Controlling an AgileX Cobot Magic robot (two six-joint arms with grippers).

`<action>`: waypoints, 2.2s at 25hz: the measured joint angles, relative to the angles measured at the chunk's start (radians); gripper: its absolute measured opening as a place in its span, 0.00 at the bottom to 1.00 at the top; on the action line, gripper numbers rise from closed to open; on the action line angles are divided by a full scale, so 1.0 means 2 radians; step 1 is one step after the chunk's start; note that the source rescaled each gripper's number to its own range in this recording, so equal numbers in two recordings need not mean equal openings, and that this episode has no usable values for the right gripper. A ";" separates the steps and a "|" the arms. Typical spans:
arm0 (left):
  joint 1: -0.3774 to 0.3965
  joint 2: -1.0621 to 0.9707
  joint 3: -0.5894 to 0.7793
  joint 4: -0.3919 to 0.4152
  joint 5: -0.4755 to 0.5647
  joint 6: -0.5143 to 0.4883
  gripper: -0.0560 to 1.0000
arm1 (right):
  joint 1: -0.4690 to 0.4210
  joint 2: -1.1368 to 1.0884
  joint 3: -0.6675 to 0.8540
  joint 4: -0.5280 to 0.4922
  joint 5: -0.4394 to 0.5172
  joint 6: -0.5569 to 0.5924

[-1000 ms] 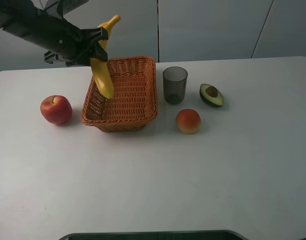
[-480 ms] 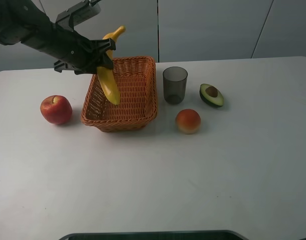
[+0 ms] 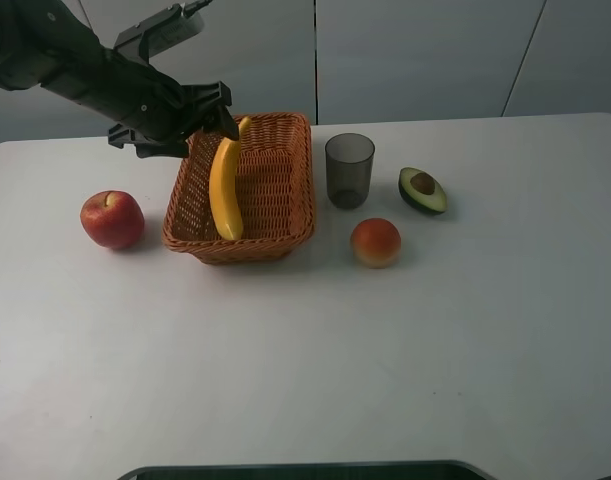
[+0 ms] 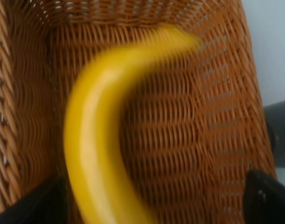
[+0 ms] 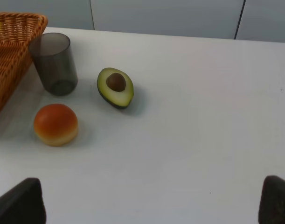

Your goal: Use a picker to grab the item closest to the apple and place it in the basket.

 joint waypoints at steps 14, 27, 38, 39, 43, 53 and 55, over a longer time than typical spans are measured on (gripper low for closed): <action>0.000 -0.066 0.000 0.093 0.066 -0.013 0.99 | 0.000 0.000 0.000 0.000 0.000 0.000; 0.010 -0.200 0.003 0.282 0.216 -0.098 0.98 | 0.000 0.000 0.000 0.000 0.000 0.000; 0.010 -0.468 0.139 0.316 0.228 -0.111 0.98 | 0.000 0.000 0.000 0.000 0.000 0.000; 0.010 -0.493 0.145 0.321 0.236 -0.111 0.98 | 0.000 0.000 0.000 0.000 0.000 0.000; 0.010 -0.575 0.161 0.330 0.283 -0.112 0.98 | 0.000 0.000 0.000 0.000 0.000 0.000; 0.010 -0.737 0.235 0.331 0.360 -0.112 0.98 | 0.000 0.000 0.000 0.000 0.000 0.000; 0.010 -0.764 0.245 0.330 0.368 -0.112 0.98 | 0.000 0.000 0.000 0.000 0.000 0.000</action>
